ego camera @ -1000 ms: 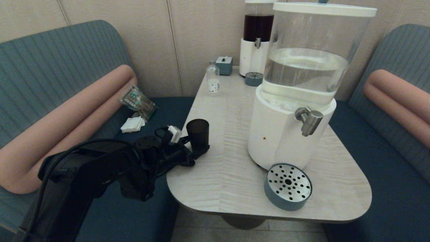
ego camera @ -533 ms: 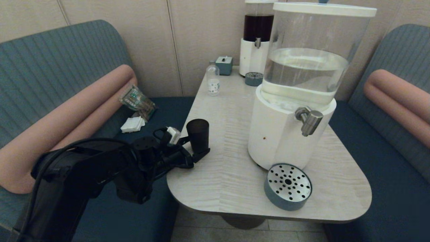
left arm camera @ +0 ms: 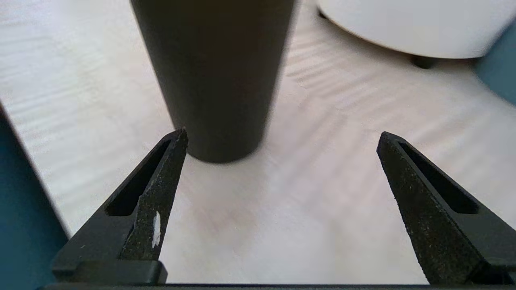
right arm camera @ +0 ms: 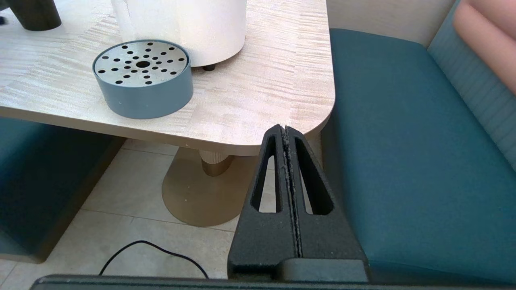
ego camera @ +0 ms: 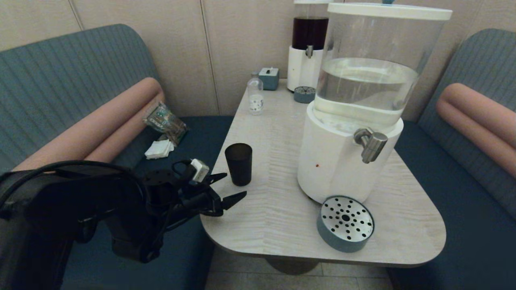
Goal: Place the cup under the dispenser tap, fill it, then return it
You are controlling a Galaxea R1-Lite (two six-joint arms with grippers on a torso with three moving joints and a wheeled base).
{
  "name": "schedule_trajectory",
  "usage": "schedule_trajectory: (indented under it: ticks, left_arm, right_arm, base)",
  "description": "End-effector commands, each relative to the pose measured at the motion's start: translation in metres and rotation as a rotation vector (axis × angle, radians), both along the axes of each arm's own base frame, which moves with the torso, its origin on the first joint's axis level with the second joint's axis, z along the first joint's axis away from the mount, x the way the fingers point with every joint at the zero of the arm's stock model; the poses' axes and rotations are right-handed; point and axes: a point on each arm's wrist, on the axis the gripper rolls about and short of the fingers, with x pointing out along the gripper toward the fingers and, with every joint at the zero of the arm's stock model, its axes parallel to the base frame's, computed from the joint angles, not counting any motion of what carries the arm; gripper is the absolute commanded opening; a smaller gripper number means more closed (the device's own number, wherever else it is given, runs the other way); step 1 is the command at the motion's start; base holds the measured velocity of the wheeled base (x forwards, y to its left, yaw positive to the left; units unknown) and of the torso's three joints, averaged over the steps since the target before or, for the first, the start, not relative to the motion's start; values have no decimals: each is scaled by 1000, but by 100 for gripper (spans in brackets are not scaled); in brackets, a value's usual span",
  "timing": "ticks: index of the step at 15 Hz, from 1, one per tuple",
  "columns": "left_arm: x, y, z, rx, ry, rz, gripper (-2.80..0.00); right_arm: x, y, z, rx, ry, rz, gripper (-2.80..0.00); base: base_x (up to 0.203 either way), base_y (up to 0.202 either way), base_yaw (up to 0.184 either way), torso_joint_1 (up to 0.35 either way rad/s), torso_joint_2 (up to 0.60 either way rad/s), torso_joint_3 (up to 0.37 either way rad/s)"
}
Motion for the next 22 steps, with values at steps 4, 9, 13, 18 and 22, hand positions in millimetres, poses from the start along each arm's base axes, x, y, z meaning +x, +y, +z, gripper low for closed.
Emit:
schedule_trajectory:
  ticks: [4, 9, 13, 18, 22]
  left_arm:
    - [-43, 10, 43, -7, -32, -1, 0]
    - [-109, 34, 106, -50, -145, 40, -280]
    - [-158, 49, 142, -134, -228, 166, -280]
    - [-215, 64, 164, -237, -341, 393, -280]
    - [-263, 74, 182, -306, -445, 477, -280]
  right_arm:
    - [1, 0, -4, -1, 14, 0, -280]
    - [1, 0, -4, -1, 13, 1, -280]
    - [1, 0, -4, -1, 14, 1, -280]
    - [1, 0, -4, -1, 14, 0, -280]
    - [1, 0, -4, -1, 14, 0, -280]
  base:
    - [0, 0, 0, 0, 0, 0]
    - [0, 0, 0, 0, 0, 0]
    - [0, 0, 0, 0, 0, 0]
    - [0, 0, 0, 0, 0, 0]
    - [0, 0, 0, 0, 0, 0]
